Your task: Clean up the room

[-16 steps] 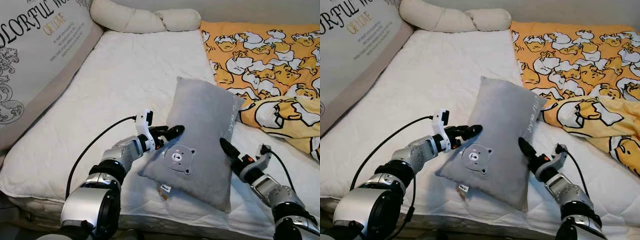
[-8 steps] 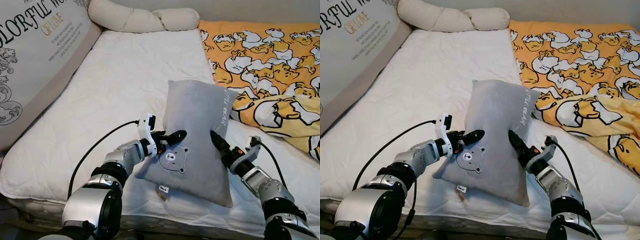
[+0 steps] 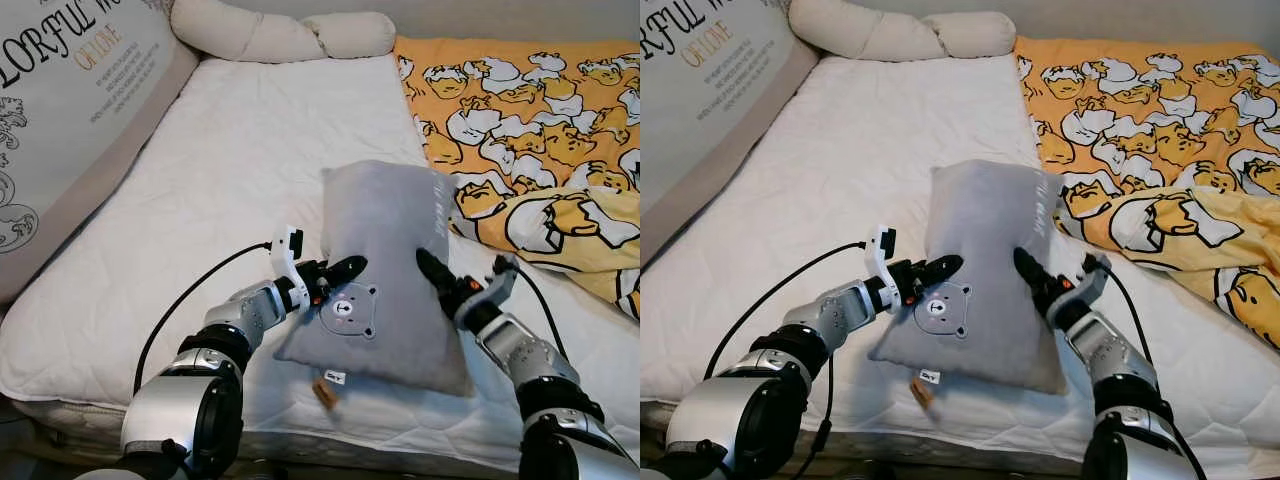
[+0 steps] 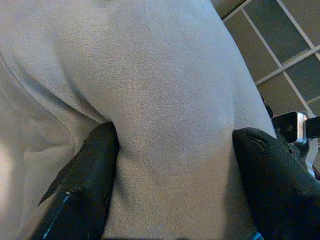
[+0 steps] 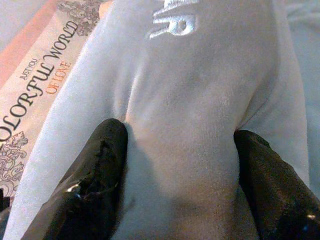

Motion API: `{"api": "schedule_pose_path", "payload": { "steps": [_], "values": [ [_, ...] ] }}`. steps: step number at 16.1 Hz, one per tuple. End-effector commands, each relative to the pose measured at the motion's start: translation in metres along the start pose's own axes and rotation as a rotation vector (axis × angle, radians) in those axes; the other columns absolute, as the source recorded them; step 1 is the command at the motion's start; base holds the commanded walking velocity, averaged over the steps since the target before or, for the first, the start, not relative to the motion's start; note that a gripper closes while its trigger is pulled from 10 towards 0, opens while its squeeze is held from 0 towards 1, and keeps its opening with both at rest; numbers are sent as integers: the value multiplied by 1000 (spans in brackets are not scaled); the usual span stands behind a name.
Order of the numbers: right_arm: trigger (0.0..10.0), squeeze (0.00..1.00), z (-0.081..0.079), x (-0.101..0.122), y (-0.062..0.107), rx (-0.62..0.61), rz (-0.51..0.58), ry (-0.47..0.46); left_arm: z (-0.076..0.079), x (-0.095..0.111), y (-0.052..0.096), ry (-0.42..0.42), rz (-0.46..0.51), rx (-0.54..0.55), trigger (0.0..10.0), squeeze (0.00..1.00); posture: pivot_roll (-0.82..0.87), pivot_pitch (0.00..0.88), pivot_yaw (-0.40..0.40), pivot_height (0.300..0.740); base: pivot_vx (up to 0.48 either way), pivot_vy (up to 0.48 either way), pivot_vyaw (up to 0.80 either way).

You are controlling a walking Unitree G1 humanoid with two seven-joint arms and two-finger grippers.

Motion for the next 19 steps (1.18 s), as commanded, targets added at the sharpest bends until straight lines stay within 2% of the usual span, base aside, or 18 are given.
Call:
{"api": "schedule_pose_path", "payload": {
  "steps": [1,3,7,8,9,10,11,12,13,14,16,17,19],
  "values": [
    [0,0,-18,-3,-13,43,-18,45,8,1,-5,-5,-12,-38,0,0,-120,0,66,740,0,0,0],
    [0,0,-36,-5,-21,102,-26,63,11,4,-6,-35,-27,-58,0,0,-116,0,59,740,0,0,0],
    [0,0,-59,-2,-31,175,-5,67,20,24,-9,-50,33,-109,0,0,-116,0,59,740,0,0,0],
    [0,0,-66,5,-34,179,27,95,26,44,-10,-68,91,-139,0,0,-112,0,55,740,0,0,0],
    [0,0,-67,7,-34,176,39,105,27,50,-10,-76,103,-143,0,0,-110,0,54,740,0,0,0],
    [0,0,-69,15,-34,161,75,115,31,60,-9,-134,114,-151,0,0,-102,0,49,740,0,0,0],
    [0,0,-71,23,-33,139,109,122,36,67,-8,-279,95,-155,0,0,-92,0,49,740,0,0,0],
    [0,0,-75,24,-32,147,118,126,39,67,-7,-355,78,-158,0,0,-86,0,48,740,0,0,0],
    [0,0,-85,25,-29,180,135,126,49,73,-2,-437,95,-166,0,0,-77,0,46,740,0,0,0],
    [0,0,-95,24,-26,205,144,137,56,82,5,-454,149,-147,0,0,-68,0,37,740,0,0,0],
    [0,0,-103,21,-22,233,118,99,60,86,12,-479,177,-113,0,0,-57,0,28,740,0,0,0],
    [0,0,-107,20,-17,241,114,74,60,83,18,-567,168,-65,0,0,-49,0,15,740,0,0,0],
    [0,0,-110,14,-11,215,123,90,61,83,27,-614,193,22,0,0,-65,0,14,740,0,0,0]
  ]
}}
Point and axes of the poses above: a point about 5 cm out from each wrist's last joint towards the gripper, its own y axis pointing back from the gripper into the wrist, its own x axis along the axis of the wrist's last joint, z = x × y, the point moved 5 cm from there along -y, pointing out of the wrist towards the gripper, and after that the axes turned 8 degrees about -y, right-handed, at the moved point
